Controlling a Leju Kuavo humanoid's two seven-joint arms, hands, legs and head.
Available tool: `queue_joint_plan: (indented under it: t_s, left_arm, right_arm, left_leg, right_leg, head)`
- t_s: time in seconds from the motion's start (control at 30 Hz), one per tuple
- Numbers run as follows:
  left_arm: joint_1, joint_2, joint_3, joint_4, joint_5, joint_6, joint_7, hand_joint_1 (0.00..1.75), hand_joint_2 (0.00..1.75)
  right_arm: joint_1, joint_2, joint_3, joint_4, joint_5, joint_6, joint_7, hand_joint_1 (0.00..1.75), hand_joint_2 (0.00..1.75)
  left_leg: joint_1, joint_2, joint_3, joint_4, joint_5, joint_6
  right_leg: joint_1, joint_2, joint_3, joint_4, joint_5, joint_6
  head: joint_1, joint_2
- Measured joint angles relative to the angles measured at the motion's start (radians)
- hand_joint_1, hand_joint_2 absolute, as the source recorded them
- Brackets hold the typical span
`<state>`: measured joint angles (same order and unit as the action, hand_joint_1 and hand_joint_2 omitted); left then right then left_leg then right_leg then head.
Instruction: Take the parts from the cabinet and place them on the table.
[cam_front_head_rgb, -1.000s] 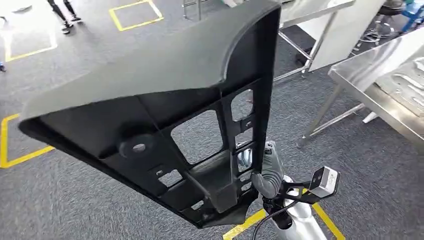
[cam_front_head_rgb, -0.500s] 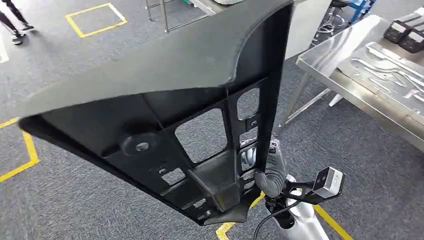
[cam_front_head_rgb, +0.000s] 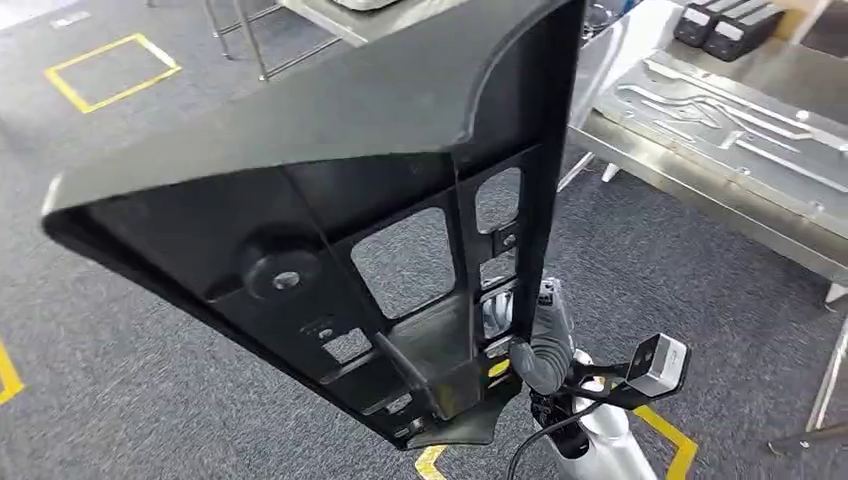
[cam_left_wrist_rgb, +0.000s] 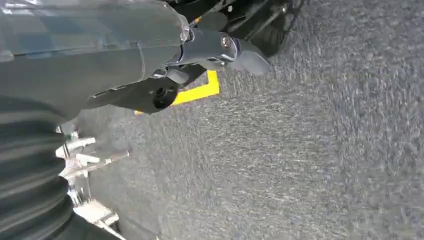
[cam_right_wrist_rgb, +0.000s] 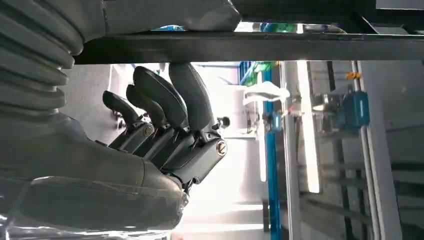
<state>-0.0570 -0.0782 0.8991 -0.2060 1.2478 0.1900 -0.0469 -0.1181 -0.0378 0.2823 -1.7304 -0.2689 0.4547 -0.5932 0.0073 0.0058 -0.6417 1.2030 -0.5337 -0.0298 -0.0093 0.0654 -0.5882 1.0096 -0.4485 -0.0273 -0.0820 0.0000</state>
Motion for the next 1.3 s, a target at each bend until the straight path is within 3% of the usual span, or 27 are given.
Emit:
queue_joint_plan:
  t_s: [0.03,0.07,0.1,0.2,0.23,0.3,0.33,0.4,0.43,0.47,0.53,0.57,0.6,0.73,0.77,0.8,0.83,0.9,0.93,0.97,1.0,1.03,1.07,1.1,1.23,1.27,1.3]
  left_arm:
    - [-0.001,0.000,0.000,0.000,0.000,0.000,0.000,0.00,1.75]
    - [0.001,0.001,0.000,0.000,0.000,0.000,0.000,0.00,1.75]
    - [0.001,0.000,0.000,0.000,0.000,-0.001,0.000,0.00,1.75]
    - [-0.004,0.000,-0.001,0.000,0.000,-0.001,0.003,0.00,1.75]
    - [-0.004,-0.002,-0.001,0.000,0.000,-0.001,0.003,0.00,1.75]
    - [-0.002,-0.001,-0.001,0.000,0.000,-0.001,0.005,0.00,1.75]
    - [0.000,-0.001,-0.001,0.000,0.000,-0.001,0.007,0.00,1.75]
    - [0.003,-0.001,-0.001,0.000,0.000,0.000,0.007,0.00,1.75]
    - [0.004,-0.001,-0.001,0.000,0.000,0.000,0.006,0.00,1.75]
    - [0.004,-0.001,-0.001,0.000,0.000,0.002,0.005,0.00,1.75]
    - [0.001,-0.002,-0.001,0.000,0.000,0.002,0.002,0.00,1.75]
    - [0.001,-0.002,-0.001,0.000,0.000,0.002,0.000,0.00,1.75]
    - [0.001,-0.002,-0.001,0.000,0.000,0.002,0.000,0.00,1.75]
    - [-0.003,-0.002,-0.001,0.000,0.000,0.002,-0.002,0.00,1.75]
    - [-0.005,-0.001,-0.001,0.000,0.000,0.002,-0.002,0.00,1.75]
    - [-0.004,-0.001,-0.001,0.000,0.000,0.002,-0.001,0.00,1.75]
    - [-0.002,-0.002,-0.001,0.000,0.000,0.002,-0.001,0.00,1.75]
    - [0.000,-0.002,-0.001,0.000,0.000,0.001,0.000,0.00,1.75]
    - [0.002,-0.001,0.000,0.000,0.000,0.001,-0.002,0.00,1.75]
    - [0.003,-0.001,0.000,0.000,0.000,0.001,-0.006,0.00,1.75]
    - [0.002,-0.001,0.000,0.000,0.000,0.002,-0.008,0.00,1.75]
    - [-0.001,0.000,0.002,0.000,0.000,0.004,-0.012,0.00,1.75]
    - [-0.002,0.000,0.003,0.000,0.000,0.006,-0.016,0.00,1.75]
    - [-0.002,0.001,0.003,0.000,0.000,0.007,-0.017,0.00,1.75]
    - [-0.012,0.001,0.004,0.000,0.000,0.008,-0.017,0.00,1.75]
    - [-0.011,0.000,0.004,0.000,0.000,0.008,-0.017,0.00,1.75]
    - [-0.012,0.001,0.004,0.000,0.000,0.008,-0.017,0.00,1.75]
  right_arm:
    - [0.000,0.000,0.000,0.000,0.000,0.000,0.000,1.75,1.75]
    - [0.000,0.000,0.000,0.000,0.000,0.000,0.000,1.75,1.75]
    - [-0.002,0.000,0.000,0.000,0.000,0.000,0.000,1.75,1.75]
    - [0.003,0.000,0.000,0.000,0.000,0.000,0.000,1.75,1.75]
    - [0.003,0.000,0.000,0.000,0.000,-0.002,0.000,1.75,1.75]
    - [0.005,0.000,0.000,-0.003,0.001,-0.003,-0.002,1.75,1.75]
    - [0.006,0.000,0.000,-0.003,0.002,-0.003,-0.002,1.75,1.75]
    - [0.015,0.000,0.000,-0.003,0.004,-0.003,-0.002,1.75,1.75]
    - [0.019,0.000,0.000,-0.003,0.005,-0.003,-0.002,1.75,1.75]
    - [0.022,0.000,0.000,-0.003,0.006,-0.003,-0.002,1.75,1.75]
    - [0.022,0.000,0.000,-0.003,0.007,-0.003,-0.003,1.75,1.75]
    - [0.022,0.000,0.000,-0.005,0.007,-0.003,-0.003,1.75,1.75]
    - [0.018,0.000,0.000,-0.005,0.008,-0.003,-0.003,1.75,1.75]
    - [0.022,0.000,0.000,-0.006,0.009,-0.003,-0.004,1.75,1.75]
    - [0.025,0.000,0.000,-0.008,0.010,-0.003,-0.004,1.75,1.75]
    - [0.022,0.000,0.000,-0.010,0.010,-0.003,-0.004,1.75,1.75]
    - [0.019,0.002,0.000,-0.010,0.010,-0.003,-0.004,1.75,1.75]
    - [0.018,0.005,0.000,-0.010,0.010,-0.005,0.002,1.75,1.75]
    - [0.015,0.006,0.000,-0.010,0.007,-0.007,0.011,1.75,1.75]
    - [0.009,0.009,0.000,-0.009,0.005,-0.009,0.024,1.75,1.75]
    - [0.000,0.014,0.000,-0.008,0.003,-0.010,0.035,1.75,1.75]
    - [-0.010,0.021,0.000,-0.008,0.002,-0.008,0.045,1.75,1.75]
    - [-0.021,0.025,0.000,-0.008,0.000,-0.007,0.051,1.75,1.75]
    - [-0.029,0.029,0.000,-0.008,-0.001,-0.003,0.053,1.75,1.75]
    - [-0.044,0.031,0.000,0.003,-0.006,0.003,0.057,1.75,1.75]
    - [-0.046,0.031,0.000,0.004,-0.007,0.003,0.057,1.75,1.75]
    - [-0.051,0.031,0.000,0.005,-0.009,0.003,0.056,1.75,1.75]
  left_leg:
    - [0.003,-0.017,0.040,-0.091,0.048,0.003]
    - [0.007,-0.072,0.072,-0.170,0.076,0.007]
    - [0.010,-0.099,0.081,-0.196,0.062,0.010]
    - [-0.001,-0.070,0.082,-0.191,0.064,0.026]
    - [0.010,-0.055,0.086,-0.202,0.072,0.035]
    - [0.009,-0.031,0.089,-0.212,0.076,0.048]
    - [0.007,-0.017,0.089,-0.212,0.075,0.049]
    - [0.005,0.010,0.089,-0.211,0.072,0.052]
    - [0.005,0.023,0.089,-0.211,0.071,0.051]
    - [0.005,0.034,0.091,-0.211,0.069,0.050]
    - [0.005,0.056,0.098,-0.211,0.064,0.046]
    - [0.002,0.064,0.103,-0.211,0.060,0.041]
    - [-0.007,0.072,0.105,-0.206,0.054,0.033]
    - [-0.008,0.114,0.118,-0.211,0.046,0.012]
    - [0.000,0.087,0.117,-0.198,0.034,0.005]
    - [0.001,0.041,0.100,-0.157,0.005,0.002]
    - [0.003,0.020,0.067,-0.086,-0.036,0.000]
    - [0.004,0.004,-0.011,0.076,-0.103,-0.005]
    - [0.004,0.003,-0.034,0.116,-0.104,-0.005]
    - [0.004,0.003,-0.032,0.102,-0.079,-0.005]
    - [0.004,0.002,-0.009,0.041,-0.034,-0.003]
    - [0.005,-0.004,0.027,-0.044,0.015,0.000]
    - [0.006,-0.028,0.068,-0.139,0.061,0.005]
    - [0.007,-0.081,0.083,-0.180,0.056,0.010]
    - [0.000,-0.053,0.085,-0.191,0.063,0.028]
    - [0.012,-0.038,0.089,-0.203,0.072,0.039]
    - [0.009,-0.027,0.091,-0.207,0.073,0.046]
  right_leg:
    - [0.000,0.012,0.001,0.003,-0.001,0.003]
    - [-0.002,0.021,-0.002,0.007,-0.003,0.006]
    - [0.004,0.033,-0.011,0.016,-0.006,0.015]
    - [-0.009,0.065,-0.017,0.007,0.004,0.038]
    - [0.000,0.070,-0.017,0.005,0.005,0.044]
    - [-0.001,-0.019,-0.044,0.062,-0.037,0.049]
    - [-0.003,-0.042,-0.084,0.142,-0.081,0.053]
    - [-0.007,-0.056,-0.159,0.292,-0.136,0.060]
    - [-0.008,-0.059,-0.172,0.316,-0.132,0.062]
    - [-0.008,-0.062,-0.160,0.291,-0.106,0.064]
    - [-0.008,-0.081,-0.072,0.128,-0.023,0.060]
    - [-0.003,-0.124,-0.021,0.038,0.007,0.053]
    - [0.009,-0.160,-0.006,0.000,-0.006,0.045]
    - [0.007,-0.105,-0.011,0.000,0.000,0.022]
    - [-0.001,-0.095,-0.005,-0.006,0.005,0.016]
    - [-0.003,-0.085,-0.006,-0.007,0.004,0.011]
    - [-0.003,-0.077,-0.007,-0.006,0.006,0.006]
    - [-0.001,-0.054,-0.007,-0.005,0.004,0.004]
    - [-0.001,-0.040,-0.007,-0.004,0.004,0.004]
    - [-0.001,-0.026,-0.006,-0.003,0.004,0.004]
    - [-0.002,-0.011,-0.006,0.000,0.004,0.005]
    - [-0.002,0.003,-0.006,0.004,0.003,0.006]
    - [-0.003,0.013,-0.006,0.008,0.001,0.010]
    - [-0.003,0.021,-0.011,0.012,0.000,0.015]
    - [-0.008,0.055,-0.021,0.008,0.010,0.045]
    - [-0.006,0.041,-0.023,0.014,0.006,0.048]
    - [-0.002,-0.014,-0.034,0.040,-0.014,0.050]
  head:
    - [0.000,0.000]
    - [0.000,0.000]
    - [0.000,0.000]
    - [0.000,0.000]
    - [0.000,0.000]
    - [0.000,0.000]
    - [0.000,0.000]
    - [0.000,0.000]
    - [0.000,0.000]
    - [0.000,0.000]
    - [0.000,0.000]
    - [0.000,0.000]
    - [0.000,0.000]
    - [0.000,0.000]
    - [0.000,0.000]
    - [0.000,0.000]
    - [0.000,0.000]
    - [0.000,0.000]
    - [0.000,0.000]
    - [0.000,0.000]
    - [0.000,0.000]
    - [0.000,0.000]
    - [0.000,0.000]
    - [0.000,0.000]
    - [0.000,0.000]
    - [0.000,0.000]
    - [0.000,0.000]
